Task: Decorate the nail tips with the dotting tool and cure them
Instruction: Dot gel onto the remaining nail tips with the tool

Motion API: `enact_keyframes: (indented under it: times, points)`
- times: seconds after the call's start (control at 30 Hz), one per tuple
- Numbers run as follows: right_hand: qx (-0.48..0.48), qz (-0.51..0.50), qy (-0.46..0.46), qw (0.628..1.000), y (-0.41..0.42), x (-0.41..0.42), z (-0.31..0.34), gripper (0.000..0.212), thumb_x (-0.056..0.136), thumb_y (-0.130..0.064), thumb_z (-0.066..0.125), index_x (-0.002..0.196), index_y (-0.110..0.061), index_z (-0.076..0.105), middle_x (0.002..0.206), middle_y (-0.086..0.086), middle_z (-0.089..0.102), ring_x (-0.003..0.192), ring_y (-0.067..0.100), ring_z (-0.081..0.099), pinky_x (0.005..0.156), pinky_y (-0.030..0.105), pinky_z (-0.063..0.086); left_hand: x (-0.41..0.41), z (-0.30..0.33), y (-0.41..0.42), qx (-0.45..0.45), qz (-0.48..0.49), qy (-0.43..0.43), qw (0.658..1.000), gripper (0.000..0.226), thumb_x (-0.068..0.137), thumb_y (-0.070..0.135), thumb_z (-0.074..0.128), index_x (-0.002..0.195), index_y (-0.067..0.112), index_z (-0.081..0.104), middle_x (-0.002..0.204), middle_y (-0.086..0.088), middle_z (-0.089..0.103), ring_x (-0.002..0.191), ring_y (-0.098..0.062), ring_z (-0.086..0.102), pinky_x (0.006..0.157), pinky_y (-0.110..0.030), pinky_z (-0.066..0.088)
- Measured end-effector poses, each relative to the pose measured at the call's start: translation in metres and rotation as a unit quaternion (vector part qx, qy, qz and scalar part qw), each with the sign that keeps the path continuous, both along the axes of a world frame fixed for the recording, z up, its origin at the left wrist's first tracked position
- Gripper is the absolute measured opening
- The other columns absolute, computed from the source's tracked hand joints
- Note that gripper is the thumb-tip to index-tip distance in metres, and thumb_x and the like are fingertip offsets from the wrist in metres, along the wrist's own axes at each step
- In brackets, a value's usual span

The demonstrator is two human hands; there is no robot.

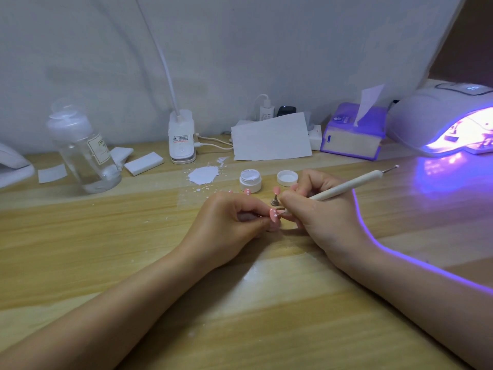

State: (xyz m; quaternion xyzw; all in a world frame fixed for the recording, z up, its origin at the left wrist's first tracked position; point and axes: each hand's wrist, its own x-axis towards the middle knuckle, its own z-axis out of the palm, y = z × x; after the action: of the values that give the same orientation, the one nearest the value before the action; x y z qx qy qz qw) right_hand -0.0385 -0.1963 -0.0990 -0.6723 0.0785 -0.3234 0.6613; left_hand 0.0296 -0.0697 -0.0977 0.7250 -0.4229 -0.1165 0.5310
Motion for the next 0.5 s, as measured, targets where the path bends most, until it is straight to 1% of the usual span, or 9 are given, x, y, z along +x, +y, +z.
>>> enact_keyframes:
  times: [0.03,0.07,0.13,0.23,0.3,0.37,0.5]
  points:
    - [0.000,-0.001,0.001,1.000,0.0005,-0.0004,0.0004,0.041,0.075,0.004,0.061,0.047,-0.016,0.038,0.041,-0.005,0.037,0.051,0.009,0.058,0.065,0.044,0.049,0.0000,0.0002,0.0000,0.001,0.000,-0.004,1.000,0.018,0.076,0.011,0.071,0.070,0.027,0.071,0.063,0.012,0.070,0.056,0.010,0.054,0.059,-0.011,0.046]
    - [0.000,0.000,0.000,1.000,0.0012,-0.0008,0.0010,0.041,0.075,0.005,0.061,0.048,-0.014,0.038,0.040,-0.005,0.036,0.048,0.007,0.057,0.065,0.043,0.048,0.0000,0.0003,0.0000,0.001,-0.001,-0.004,1.000,0.018,0.076,0.010,0.071,0.070,0.027,0.071,0.062,0.013,0.069,0.055,0.011,0.054,0.059,-0.010,0.046]
    - [0.000,0.003,-0.002,1.000,0.0020,-0.0012,0.0015,0.040,0.076,0.007,0.061,0.049,-0.012,0.036,0.039,-0.006,0.037,0.042,0.003,0.054,0.063,0.038,0.046,0.0001,0.0004,0.0000,-0.002,-0.003,0.000,1.000,0.018,0.077,0.009,0.071,0.070,0.026,0.072,0.063,0.012,0.070,0.055,0.011,0.053,0.059,-0.010,0.046]
    - [0.000,0.005,-0.003,1.000,0.0017,-0.0009,0.0016,0.041,0.076,0.007,0.060,0.050,-0.012,0.036,0.040,-0.006,0.036,0.041,0.002,0.054,0.057,0.030,0.047,0.0000,0.0003,-0.0001,-0.002,-0.003,-0.003,1.000,0.017,0.076,0.009,0.071,0.071,0.025,0.072,0.063,0.011,0.070,0.055,0.011,0.053,0.058,-0.009,0.045]
    - [0.007,0.010,-0.005,1.000,0.0015,-0.0005,0.0015,0.041,0.076,0.008,0.060,0.050,-0.012,0.036,0.040,-0.006,0.035,0.040,0.002,0.055,0.050,0.024,0.048,0.0002,-0.0002,-0.0002,-0.003,-0.002,0.001,1.000,0.017,0.076,0.009,0.071,0.071,0.025,0.072,0.064,0.008,0.071,0.055,0.009,0.054,0.058,-0.011,0.047]
    - [0.015,0.019,-0.009,1.000,0.0015,-0.0005,0.0015,0.041,0.077,0.009,0.059,0.050,-0.011,0.035,0.041,-0.006,0.036,0.040,0.002,0.055,0.046,0.020,0.047,0.0005,-0.0006,-0.0003,-0.003,0.000,0.002,1.000,0.017,0.076,0.010,0.071,0.070,0.027,0.072,0.067,0.004,0.072,0.056,0.005,0.056,0.060,-0.016,0.048]
    - [0.021,0.020,-0.008,1.000,0.0014,-0.0008,0.0020,0.042,0.077,0.009,0.060,0.050,-0.012,0.036,0.043,-0.004,0.037,0.041,0.003,0.057,0.045,0.019,0.047,0.0009,-0.0007,-0.0004,0.001,0.003,-0.002,1.000,0.017,0.076,0.012,0.071,0.071,0.028,0.072,0.067,0.007,0.072,0.058,0.004,0.056,0.062,-0.019,0.049]
